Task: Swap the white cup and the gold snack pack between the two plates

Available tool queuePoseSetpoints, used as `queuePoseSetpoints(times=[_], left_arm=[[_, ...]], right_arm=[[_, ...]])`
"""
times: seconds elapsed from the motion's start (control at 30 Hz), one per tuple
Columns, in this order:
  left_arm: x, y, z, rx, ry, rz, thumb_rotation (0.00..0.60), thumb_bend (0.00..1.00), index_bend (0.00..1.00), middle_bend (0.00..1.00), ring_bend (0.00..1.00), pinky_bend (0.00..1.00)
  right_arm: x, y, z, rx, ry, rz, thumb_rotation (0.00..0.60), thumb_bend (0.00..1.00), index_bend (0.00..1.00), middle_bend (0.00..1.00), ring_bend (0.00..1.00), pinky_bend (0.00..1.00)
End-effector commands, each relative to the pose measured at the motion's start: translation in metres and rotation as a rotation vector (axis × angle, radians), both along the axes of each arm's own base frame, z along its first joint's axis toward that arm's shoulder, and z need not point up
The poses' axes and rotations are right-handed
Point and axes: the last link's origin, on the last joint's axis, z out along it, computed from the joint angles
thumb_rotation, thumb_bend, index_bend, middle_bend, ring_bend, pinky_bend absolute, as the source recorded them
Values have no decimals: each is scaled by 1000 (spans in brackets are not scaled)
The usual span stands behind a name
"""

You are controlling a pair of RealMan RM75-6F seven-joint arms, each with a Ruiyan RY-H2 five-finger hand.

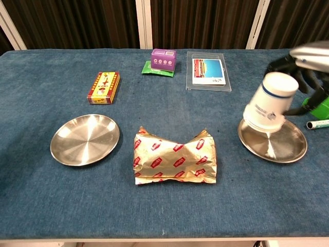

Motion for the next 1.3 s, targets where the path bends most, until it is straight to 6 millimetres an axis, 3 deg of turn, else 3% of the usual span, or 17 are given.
queuePoseSetpoints(times=[0.03,0.1,0.17,0.2,0.27,0.37,0.47,0.57,0.73,0.87,1.03,1.3], left_arm=[[1,-1,-2,-5,7,-3,600,94,82,129,144,276],[2,-2,-2,-6,9,-8,600,94,82,129,144,276],[3,-3,-2,-5,9,-13,600,94,82,129,144,276],[3,-3,-2,-5,9,-16,600,94,82,129,143,276],[4,-4,-2,-7,10,-21,600,94,82,129,143,276],[6,-7,-3,-14,5,-32,600,94,82,129,144,276],[8,-11,-4,-28,-3,-45,600,87,82,129,144,276],[12,-18,-4,-57,-23,-54,600,68,82,129,144,276],[30,-35,-6,-158,-102,-85,600,60,82,129,144,276],[53,-47,-19,-298,-158,-145,600,56,82,129,140,276],[98,-37,-56,-407,-200,-234,600,64,82,112,103,276],[152,-26,-128,-479,-141,-309,600,84,82,98,94,256]], right_arm=[[-20,8,-5,22,50,-2,600,386,740,641,676,667],[-24,9,-7,21,56,-1,600,386,699,638,662,663],[-29,10,-9,32,53,-13,600,386,588,572,605,648],[-30,10,-10,42,46,-21,600,385,507,516,565,633],[-32,11,-11,67,35,-40,600,385,245,345,419,555],[-34,12,-9,95,7,-61,600,329,4,103,183,421],[-33,15,-3,95,-28,-57,600,238,0,4,62,358],[-32,22,7,72,-68,-41,600,185,0,0,3,316],[-37,48,38,-22,-136,7,600,164,0,0,0,276],[-62,85,69,-173,-92,13,600,165,0,0,0,271],[-92,129,88,-263,-2,-189,600,164,0,0,0,238],[-109,143,109,-326,-87,-225,600,165,0,0,0,212]])
